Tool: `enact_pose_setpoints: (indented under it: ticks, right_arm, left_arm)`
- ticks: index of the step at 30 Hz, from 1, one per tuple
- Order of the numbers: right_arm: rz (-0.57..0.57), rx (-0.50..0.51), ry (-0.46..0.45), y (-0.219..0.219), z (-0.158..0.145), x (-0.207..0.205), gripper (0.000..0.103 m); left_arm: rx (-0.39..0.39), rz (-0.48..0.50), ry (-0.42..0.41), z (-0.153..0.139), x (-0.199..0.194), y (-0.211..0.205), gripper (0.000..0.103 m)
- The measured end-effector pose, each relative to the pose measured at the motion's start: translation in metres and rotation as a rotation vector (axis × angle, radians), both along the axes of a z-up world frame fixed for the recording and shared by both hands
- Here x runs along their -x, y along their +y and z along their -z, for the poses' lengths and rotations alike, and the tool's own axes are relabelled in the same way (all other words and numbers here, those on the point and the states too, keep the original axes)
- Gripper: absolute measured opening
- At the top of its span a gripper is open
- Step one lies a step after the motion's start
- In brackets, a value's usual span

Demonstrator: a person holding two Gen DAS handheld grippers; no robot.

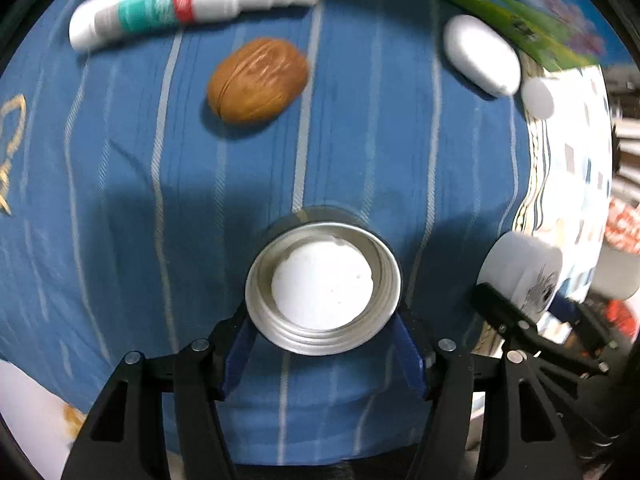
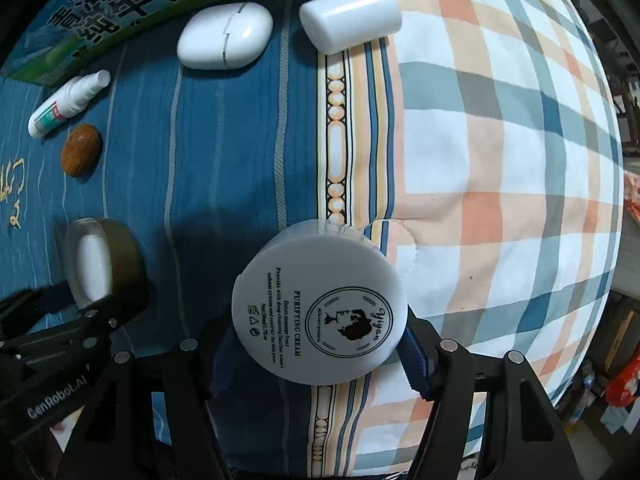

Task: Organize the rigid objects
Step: 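Carry the cream jar and tin lid into the box and release them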

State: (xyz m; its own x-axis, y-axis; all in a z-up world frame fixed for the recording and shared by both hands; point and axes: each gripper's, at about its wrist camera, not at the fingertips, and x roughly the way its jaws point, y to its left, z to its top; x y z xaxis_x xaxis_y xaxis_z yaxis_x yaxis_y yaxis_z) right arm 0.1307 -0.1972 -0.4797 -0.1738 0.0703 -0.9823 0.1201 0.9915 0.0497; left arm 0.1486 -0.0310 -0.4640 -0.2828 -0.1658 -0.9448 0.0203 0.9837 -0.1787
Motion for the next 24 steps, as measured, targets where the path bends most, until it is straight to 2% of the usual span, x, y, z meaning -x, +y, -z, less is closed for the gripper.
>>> enact_pose_setpoints:
  ticks: [3,7,11,13,19,22,24]
  right_arm:
    - [0.008,-0.009,0.006,0.000,0.001,0.001,0.070]
    - [0.011,-0.011,0.012,0.001,0.002,0.002,0.070]
    - [0.014,-0.003,0.020,-0.001,0.004,-0.003,0.070]
    - [0.012,-0.006,0.021,-0.004,0.008,-0.004,0.070]
    - [0.007,-0.014,0.036,-0.007,0.014,-0.012,0.071]
    - [0.007,-0.016,0.047,-0.009,0.018,-0.015,0.071]
    - [0.001,-0.011,0.050,-0.008,0.021,-0.017,0.071]
  left_arm:
    - [0.010,-0.024,0.016,0.001,-0.005,0.005,0.064]
    - [-0.019,-0.023,0.018,0.000,-0.016,0.001,0.064]
    - [-0.059,-0.063,0.003,-0.001,-0.024,-0.003,0.064]
    - [-0.088,-0.068,-0.001,-0.003,-0.033,-0.018,0.064]
    - [-0.130,-0.046,-0.007,-0.002,-0.047,-0.035,0.065]
    - [-0.139,-0.040,-0.013,-0.003,-0.051,-0.041,0.068]
    - [-0.156,-0.034,-0.037,-0.005,-0.050,-0.043,0.067]
